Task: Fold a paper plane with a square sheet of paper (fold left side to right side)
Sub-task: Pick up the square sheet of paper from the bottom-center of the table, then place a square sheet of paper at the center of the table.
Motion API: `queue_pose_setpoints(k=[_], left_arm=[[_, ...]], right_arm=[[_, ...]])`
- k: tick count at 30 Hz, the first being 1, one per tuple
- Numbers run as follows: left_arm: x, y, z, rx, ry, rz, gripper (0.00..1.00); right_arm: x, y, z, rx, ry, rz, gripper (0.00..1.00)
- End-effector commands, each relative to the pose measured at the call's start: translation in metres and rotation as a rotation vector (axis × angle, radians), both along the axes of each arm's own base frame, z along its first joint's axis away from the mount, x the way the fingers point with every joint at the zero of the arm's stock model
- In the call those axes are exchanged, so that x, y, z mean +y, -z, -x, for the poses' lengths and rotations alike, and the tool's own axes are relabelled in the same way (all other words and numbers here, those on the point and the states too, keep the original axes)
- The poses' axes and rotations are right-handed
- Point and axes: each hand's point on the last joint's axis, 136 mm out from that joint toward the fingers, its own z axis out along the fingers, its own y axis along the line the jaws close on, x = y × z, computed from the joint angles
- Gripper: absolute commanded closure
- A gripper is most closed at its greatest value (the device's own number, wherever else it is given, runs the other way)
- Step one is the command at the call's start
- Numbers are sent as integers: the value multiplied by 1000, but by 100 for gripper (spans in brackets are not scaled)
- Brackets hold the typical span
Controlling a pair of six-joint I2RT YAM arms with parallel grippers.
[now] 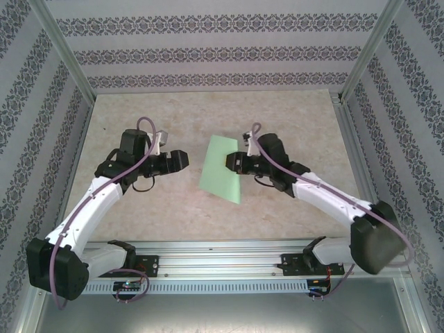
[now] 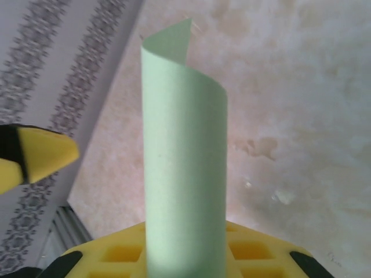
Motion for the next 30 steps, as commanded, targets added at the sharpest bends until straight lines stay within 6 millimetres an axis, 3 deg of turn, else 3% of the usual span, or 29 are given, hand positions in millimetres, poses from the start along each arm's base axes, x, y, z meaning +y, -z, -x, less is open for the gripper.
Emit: queue_pose_setpoints(k=[1, 5, 9, 14, 17, 21, 23, 25, 28, 30], left_arm=[[-26, -56, 2, -192, 203, 134, 16], [-47, -89, 3, -262, 341, 259, 15], [-64, -109, 12, -313, 456, 323, 15], [-85, -115, 24, -320, 556, 345, 16], [-95, -110, 27, -303, 587, 344, 24], [-101, -107, 29, -293, 603, 343, 51], [-100, -100, 26, -275, 576, 320, 79], [-98, -86, 20, -229, 535, 282, 99], [-92, -44, 7, -106, 435, 202, 100], [-88, -9, -1, -10, 367, 151, 100]], right_arm=[[-9, -54, 20, -162, -136, -127, 76], [-18, -92, 39, -221, -223, -165, 76], [-18, -118, 51, -258, -276, -204, 76], [-15, -132, 56, -277, -308, -239, 76], [-14, -133, 56, -274, -315, -250, 76], [-17, -123, 49, -257, -281, -209, 75], [-22, -112, 41, -243, -230, -160, 67], [-34, -96, 30, -215, -142, -81, 55], [-67, -60, 8, -139, 36, 99, 32], [-88, -39, -2, -89, 129, 170, 23]])
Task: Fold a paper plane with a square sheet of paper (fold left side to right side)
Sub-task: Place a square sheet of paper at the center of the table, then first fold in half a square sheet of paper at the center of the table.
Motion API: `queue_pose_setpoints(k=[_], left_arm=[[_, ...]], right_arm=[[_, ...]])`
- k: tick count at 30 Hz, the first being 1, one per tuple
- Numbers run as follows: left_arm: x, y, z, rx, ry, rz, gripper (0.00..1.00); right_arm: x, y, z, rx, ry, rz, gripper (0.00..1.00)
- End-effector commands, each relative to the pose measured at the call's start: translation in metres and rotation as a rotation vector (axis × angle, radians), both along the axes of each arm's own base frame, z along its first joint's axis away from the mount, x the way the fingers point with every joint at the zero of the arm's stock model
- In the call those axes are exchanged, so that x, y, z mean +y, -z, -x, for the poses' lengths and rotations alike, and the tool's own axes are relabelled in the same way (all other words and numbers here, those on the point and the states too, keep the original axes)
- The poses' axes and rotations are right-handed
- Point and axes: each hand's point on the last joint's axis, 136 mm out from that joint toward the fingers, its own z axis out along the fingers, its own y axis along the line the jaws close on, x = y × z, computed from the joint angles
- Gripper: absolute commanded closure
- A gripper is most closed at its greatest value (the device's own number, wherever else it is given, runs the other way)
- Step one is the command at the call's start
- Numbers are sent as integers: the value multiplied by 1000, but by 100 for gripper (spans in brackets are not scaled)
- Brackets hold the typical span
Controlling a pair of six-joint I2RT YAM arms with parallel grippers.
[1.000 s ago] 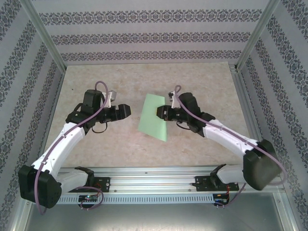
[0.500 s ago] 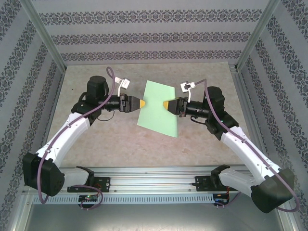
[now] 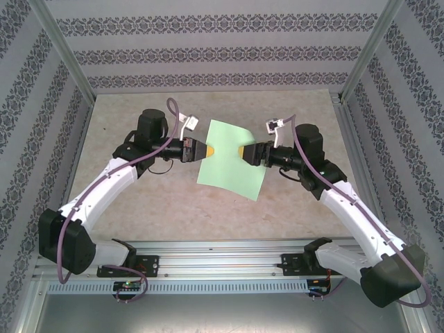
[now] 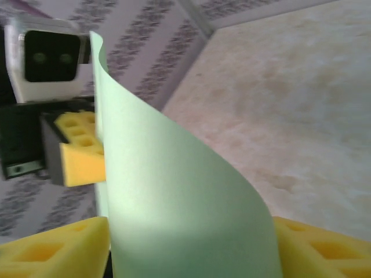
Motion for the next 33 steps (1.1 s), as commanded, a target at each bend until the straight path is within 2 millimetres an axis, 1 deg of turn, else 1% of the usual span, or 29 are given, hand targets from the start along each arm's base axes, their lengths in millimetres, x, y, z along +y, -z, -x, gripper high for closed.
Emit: queue_pose_setpoints(k=[1, 2, 3, 5, 7, 9, 11, 14, 17, 19, 20, 23, 25, 28, 30, 33], left_arm=[[7, 73, -12, 182, -112, -153, 100], [9, 93, -15, 226, -142, -180, 100], [12, 109, -17, 254, -166, -204, 100], [20, 142, -21, 302, -223, -277, 100], [29, 168, -23, 330, -274, -349, 100], [38, 185, -25, 347, -318, -402, 100], [43, 198, -25, 370, -342, -436, 100], [49, 212, -23, 393, -367, -479, 100], [51, 214, -23, 398, -369, -489, 100], [49, 213, -24, 398, -363, -484, 96], [48, 211, -24, 399, -357, -479, 93], [43, 205, -24, 404, -336, -455, 77], [38, 201, -23, 409, -321, -428, 70], [31, 194, -23, 418, -303, -384, 61], [25, 188, -23, 421, -291, -349, 58], [13, 180, -22, 422, -261, -305, 56]], right_arm=[[-43, 43, -20, 90, 212, 181, 20], [-48, 52, -23, 116, 242, 188, 17], [-52, 60, -25, 137, 264, 189, 17], [-56, 79, -26, 186, 301, 194, 16], [-54, 96, -28, 233, 323, 169, 17], [-45, 109, -27, 263, 315, 134, 19], [-35, 123, -25, 293, 302, 135, 22], [-15, 141, -25, 347, 268, 129, 30], [10, 160, -25, 408, 224, 105, 40], [27, 172, -25, 444, 198, 88, 46], [36, 178, -25, 461, 178, 83, 49], [50, 198, -24, 516, 154, 108, 57], [54, 214, -22, 557, 150, 135, 61], [53, 237, -18, 616, 162, 182, 65], [51, 250, -15, 654, 173, 203, 66], [50, 261, -11, 687, 170, 220, 68]])
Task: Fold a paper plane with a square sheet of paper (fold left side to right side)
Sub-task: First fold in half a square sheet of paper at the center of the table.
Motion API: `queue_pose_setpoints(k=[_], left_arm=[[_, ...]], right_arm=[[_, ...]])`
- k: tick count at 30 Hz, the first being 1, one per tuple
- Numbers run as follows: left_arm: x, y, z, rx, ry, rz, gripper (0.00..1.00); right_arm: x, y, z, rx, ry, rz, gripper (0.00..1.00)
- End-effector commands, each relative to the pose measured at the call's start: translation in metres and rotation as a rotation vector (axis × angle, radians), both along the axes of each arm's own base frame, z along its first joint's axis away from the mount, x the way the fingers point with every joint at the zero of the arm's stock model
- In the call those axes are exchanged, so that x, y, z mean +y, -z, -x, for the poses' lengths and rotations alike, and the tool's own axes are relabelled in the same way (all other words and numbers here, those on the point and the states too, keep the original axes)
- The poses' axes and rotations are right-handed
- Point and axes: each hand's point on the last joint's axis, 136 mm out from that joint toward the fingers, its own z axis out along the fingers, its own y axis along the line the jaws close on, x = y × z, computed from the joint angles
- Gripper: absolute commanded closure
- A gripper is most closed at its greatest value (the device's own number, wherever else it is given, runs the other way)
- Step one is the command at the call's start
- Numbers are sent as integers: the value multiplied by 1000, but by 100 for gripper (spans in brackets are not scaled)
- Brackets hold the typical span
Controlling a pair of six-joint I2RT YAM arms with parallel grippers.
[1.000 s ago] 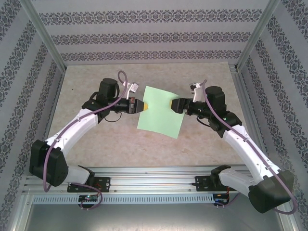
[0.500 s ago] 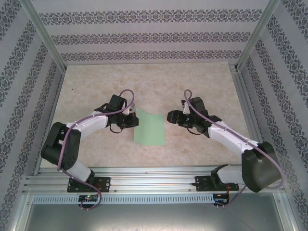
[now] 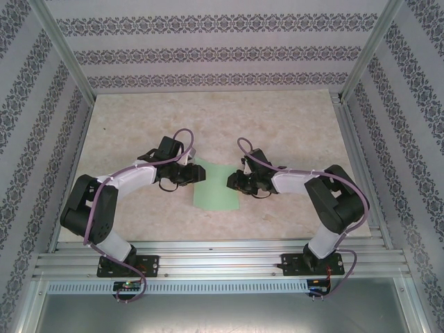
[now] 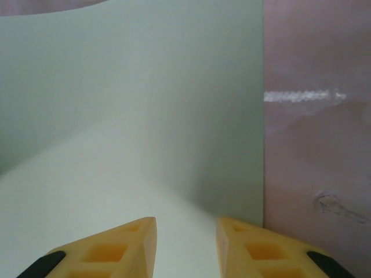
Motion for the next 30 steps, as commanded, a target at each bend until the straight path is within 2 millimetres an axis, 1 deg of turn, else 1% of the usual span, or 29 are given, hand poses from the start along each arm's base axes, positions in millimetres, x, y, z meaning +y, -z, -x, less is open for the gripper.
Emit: queue_pose_setpoints(k=[1, 6, 9, 10, 16, 18, 21, 23, 25, 28, 30], left_arm=[[-26, -22, -4, -30, 40, 102, 55], [-44, -32, -7, -45, 66, 132, 53], [-53, -30, -8, -42, 84, 132, 53], [-55, -28, -9, -38, 87, 129, 53], [-67, -19, -11, -27, 102, 123, 52], [-70, -18, -12, -30, 108, 125, 53], [-75, -18, -13, -34, 119, 125, 55], [-76, -17, -13, -32, 122, 125, 57], [-77, -16, -12, -31, 125, 123, 58], [-78, -16, -12, -31, 126, 123, 60], [-78, -16, -12, -32, 124, 120, 61]], right_arm=[[6, 2, -4, 10, 7, -7, 68], [6, 0, -5, 2, 2, -12, 67], [5, -8, -10, -18, 12, -33, 67], [4, -12, -12, -28, 17, -46, 67], [-3, -55, -27, -126, 51, -157, 56], [0, -69, -30, -149, 52, -218, 51], [9, -84, -33, -161, 40, -301, 45], [15, -89, -34, -161, 35, -336, 41], [18, -87, -36, -146, 37, -349, 39], [21, -79, -40, -125, 49, -355, 40], [23, -73, -41, -105, 58, -360, 43]])
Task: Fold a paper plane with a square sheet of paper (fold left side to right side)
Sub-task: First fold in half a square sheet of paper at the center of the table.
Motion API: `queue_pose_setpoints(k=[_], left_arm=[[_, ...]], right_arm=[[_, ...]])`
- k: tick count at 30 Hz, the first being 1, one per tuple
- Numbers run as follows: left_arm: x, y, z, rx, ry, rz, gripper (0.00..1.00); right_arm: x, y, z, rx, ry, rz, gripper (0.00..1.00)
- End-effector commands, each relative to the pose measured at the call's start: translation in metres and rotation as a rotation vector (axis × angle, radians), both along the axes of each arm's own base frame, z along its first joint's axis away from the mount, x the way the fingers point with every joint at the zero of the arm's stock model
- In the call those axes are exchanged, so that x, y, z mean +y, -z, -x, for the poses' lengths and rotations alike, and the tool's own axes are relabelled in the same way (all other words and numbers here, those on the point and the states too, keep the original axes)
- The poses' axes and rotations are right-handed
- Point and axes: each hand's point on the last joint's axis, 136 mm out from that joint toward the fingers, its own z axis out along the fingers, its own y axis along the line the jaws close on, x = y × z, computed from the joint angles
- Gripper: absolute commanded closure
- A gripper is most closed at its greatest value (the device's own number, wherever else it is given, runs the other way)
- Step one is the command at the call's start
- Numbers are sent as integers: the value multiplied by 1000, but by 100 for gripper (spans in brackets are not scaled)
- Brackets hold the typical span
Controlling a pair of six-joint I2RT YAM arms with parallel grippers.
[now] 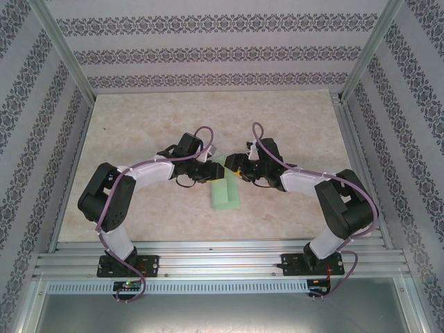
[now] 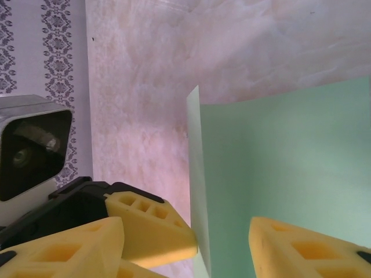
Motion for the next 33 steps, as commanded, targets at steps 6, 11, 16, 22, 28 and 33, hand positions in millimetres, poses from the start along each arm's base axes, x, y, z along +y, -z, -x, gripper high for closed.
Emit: queue_pose_setpoints(k=[6, 11, 16, 22, 28, 33], left_arm=[[-12, -10, -4, -34, 13, 33, 65], [-13, -9, -4, -33, 15, 31, 66], [-8, -15, -3, -53, 15, 2, 65], [22, -28, -3, -98, -45, -89, 52], [38, -2, 2, -34, -90, -177, 45], [32, 25, 7, 21, -85, -235, 39]], right_arm=[[13, 11, 0, 41, -11, -57, 51], [17, 14, 1, 50, -20, -73, 68], [12, 16, 1, 46, -18, -53, 90], [1, 27, 1, 48, -24, 21, 95], [-9, 35, -6, 47, -28, 89, 95], [-16, 41, -11, 46, -26, 138, 95]])
